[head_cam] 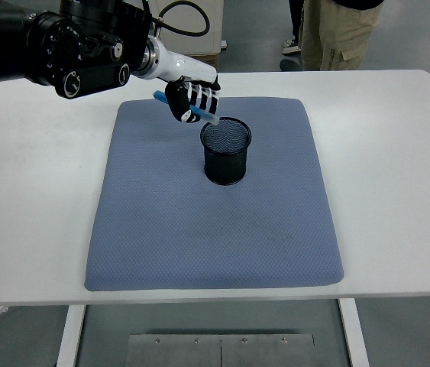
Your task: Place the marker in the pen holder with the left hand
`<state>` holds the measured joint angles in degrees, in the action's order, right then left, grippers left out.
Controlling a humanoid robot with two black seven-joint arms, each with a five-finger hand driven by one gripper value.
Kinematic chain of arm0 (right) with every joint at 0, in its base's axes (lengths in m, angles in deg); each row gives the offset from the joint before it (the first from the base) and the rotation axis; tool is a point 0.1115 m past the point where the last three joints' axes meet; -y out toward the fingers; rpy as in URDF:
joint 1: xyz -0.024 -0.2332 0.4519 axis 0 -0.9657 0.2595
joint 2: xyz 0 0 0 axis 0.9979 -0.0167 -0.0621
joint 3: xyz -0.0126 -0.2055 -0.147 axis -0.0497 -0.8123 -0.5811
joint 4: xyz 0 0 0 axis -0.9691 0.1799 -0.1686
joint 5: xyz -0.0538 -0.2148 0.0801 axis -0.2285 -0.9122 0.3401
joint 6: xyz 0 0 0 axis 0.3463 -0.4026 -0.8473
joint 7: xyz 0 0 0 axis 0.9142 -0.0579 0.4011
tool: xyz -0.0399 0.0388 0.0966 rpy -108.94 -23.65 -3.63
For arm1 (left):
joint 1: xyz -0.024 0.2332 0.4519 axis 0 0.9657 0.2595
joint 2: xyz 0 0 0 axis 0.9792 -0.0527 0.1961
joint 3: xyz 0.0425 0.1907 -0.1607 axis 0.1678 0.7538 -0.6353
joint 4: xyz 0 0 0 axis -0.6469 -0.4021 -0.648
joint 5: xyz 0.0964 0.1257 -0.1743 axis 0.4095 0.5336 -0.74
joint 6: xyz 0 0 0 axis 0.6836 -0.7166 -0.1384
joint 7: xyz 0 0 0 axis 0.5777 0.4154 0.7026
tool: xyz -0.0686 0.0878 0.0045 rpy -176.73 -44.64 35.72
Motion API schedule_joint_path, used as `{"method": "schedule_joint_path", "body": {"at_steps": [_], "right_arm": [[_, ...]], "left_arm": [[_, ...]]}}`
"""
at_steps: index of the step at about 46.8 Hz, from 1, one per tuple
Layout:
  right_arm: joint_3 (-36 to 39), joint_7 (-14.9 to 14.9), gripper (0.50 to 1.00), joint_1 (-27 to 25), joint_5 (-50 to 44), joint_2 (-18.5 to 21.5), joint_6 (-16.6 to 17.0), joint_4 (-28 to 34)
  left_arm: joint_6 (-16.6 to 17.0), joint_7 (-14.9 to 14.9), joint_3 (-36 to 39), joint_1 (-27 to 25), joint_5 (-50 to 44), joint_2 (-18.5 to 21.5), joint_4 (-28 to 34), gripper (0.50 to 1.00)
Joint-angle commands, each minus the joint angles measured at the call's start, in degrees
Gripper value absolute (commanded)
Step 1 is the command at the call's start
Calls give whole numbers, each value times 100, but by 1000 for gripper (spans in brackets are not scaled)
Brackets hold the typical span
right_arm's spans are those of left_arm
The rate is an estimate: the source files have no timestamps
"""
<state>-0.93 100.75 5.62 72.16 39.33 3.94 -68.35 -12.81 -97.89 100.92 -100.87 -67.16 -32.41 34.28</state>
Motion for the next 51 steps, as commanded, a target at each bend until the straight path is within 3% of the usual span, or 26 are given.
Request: {"method": "schedule_joint_path", "body": {"at_steps": [1, 22, 51], "right_arm": [[-2, 1, 1000, 0, 0, 0, 0, 0], [-2, 1, 1000, 0, 0, 0, 0, 0], [-2, 1, 1000, 0, 0, 0, 0, 0]], "left_arm": [[-127, 20, -207, -18, 1, -11, 0, 500], [-259, 125, -937, 87, -676, -187, 9, 500], [-154, 37, -990, 597, -2345, -152, -149, 500]]}}
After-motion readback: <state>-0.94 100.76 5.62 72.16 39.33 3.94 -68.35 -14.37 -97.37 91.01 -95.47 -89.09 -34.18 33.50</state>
